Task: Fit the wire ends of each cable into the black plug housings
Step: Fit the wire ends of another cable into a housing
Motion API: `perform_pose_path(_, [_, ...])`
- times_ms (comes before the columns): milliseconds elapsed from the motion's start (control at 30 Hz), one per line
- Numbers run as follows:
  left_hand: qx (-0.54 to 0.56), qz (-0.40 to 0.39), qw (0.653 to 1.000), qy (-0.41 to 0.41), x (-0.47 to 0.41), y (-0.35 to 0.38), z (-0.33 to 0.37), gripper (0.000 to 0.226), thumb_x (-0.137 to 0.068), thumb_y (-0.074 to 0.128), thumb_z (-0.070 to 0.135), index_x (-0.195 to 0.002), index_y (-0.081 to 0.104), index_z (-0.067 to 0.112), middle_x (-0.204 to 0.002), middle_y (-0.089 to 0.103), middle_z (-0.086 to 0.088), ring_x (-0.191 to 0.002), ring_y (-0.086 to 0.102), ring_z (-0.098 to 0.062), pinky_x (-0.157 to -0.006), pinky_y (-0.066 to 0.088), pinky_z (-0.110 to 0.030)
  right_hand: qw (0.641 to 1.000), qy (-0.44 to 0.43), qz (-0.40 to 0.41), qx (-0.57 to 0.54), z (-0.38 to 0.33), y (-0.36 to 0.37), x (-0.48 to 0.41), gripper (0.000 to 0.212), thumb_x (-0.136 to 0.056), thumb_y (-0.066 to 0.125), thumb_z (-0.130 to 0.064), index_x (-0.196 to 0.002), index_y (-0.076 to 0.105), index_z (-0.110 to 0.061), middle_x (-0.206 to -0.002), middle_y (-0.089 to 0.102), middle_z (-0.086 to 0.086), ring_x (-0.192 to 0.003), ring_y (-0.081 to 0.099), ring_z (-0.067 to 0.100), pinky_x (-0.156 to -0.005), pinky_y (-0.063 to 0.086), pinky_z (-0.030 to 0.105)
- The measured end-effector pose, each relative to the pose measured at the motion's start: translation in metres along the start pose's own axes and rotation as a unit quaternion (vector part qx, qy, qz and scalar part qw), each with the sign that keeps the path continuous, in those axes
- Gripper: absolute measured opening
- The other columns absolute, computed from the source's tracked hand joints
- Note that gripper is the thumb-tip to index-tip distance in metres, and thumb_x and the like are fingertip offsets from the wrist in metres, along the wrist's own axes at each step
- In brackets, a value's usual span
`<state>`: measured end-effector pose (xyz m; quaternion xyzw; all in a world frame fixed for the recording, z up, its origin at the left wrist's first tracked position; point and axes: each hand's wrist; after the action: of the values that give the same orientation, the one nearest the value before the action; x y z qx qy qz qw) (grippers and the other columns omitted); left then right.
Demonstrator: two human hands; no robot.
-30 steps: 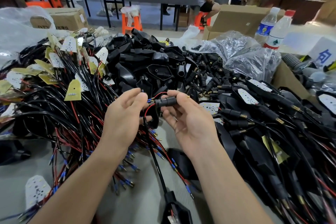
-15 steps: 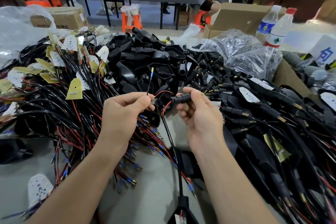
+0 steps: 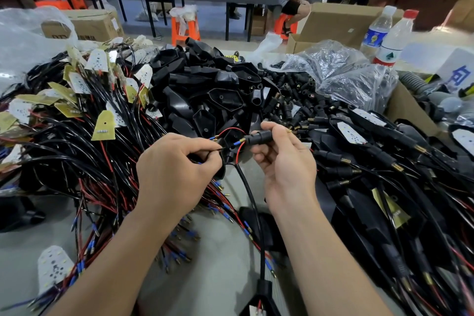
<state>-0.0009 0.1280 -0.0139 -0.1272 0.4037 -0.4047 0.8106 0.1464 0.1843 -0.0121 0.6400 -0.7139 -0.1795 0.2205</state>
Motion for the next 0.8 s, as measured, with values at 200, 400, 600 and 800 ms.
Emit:
perform_pose_path(200, [0.104, -0.039, 0.993, -0.030, -0.0032, 0.0011, -0.0069, 0.030, -0.082, 0.084, 0.019, -0.080, 0.076, 0.049, -0.081, 0.073, 0.017, -0.081, 0.069, 0.001, -0.071, 0.049, -0.008, 1.000, 0.001, -0.004, 0.003, -0.0002, -0.0007, -0.0001, 0.030, -0.104, 0.054, -0.011, -0.085, 0.077, -0.011, -0.071, 0.071, 0.004, -0.052, 0.060, 0.011, -0.051, 0.050, 0.020])
perform_pose_path(400, [0.084, -0.054, 0.995, 0.008, -0.0016, 0.0037, -0.0097, 0.040, -0.082, 0.079, 0.003, -0.096, 0.082, 0.040, -0.083, 0.068, 0.016, -0.080, 0.066, -0.003, -0.072, 0.045, -0.006, 1.000, -0.002, 0.000, 0.001, 0.0006, -0.0012, -0.0013, 0.031, -0.104, 0.054, -0.010, -0.083, 0.077, -0.012, -0.072, 0.070, 0.005, -0.053, 0.059, 0.012, -0.051, 0.049, 0.020])
perform_pose_path(600, [0.083, -0.064, 0.994, 0.033, -0.0029, 0.0045, -0.0102, 0.044, -0.081, 0.077, 0.003, -0.097, 0.080, 0.044, -0.076, 0.067, 0.014, -0.086, 0.064, -0.008, -0.074, 0.044, -0.007, 1.000, 0.001, -0.007, 0.008, -0.0013, -0.0026, -0.0020, 0.030, -0.104, 0.054, -0.011, -0.085, 0.077, -0.012, -0.071, 0.071, 0.005, -0.052, 0.058, 0.011, -0.052, 0.049, 0.020])
perform_pose_path(800, [0.064, -0.061, 0.996, 0.017, -0.0014, 0.0060, -0.0103, 0.038, -0.082, 0.075, 0.006, -0.096, 0.082, 0.041, -0.079, 0.065, 0.016, -0.080, 0.063, -0.003, -0.069, 0.043, -0.005, 0.999, -0.005, -0.027, 0.047, -0.0031, -0.0030, -0.0019, 0.027, -0.104, 0.053, -0.009, -0.090, 0.076, -0.008, -0.078, 0.075, 0.008, -0.052, 0.056, 0.012, -0.051, 0.046, 0.019])
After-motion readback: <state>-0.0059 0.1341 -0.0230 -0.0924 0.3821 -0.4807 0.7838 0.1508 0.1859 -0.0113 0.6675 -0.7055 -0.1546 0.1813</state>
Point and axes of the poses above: each hand's wrist, its own x-axis away from the middle knuckle, its own y-axis out of the palm, z = x × y
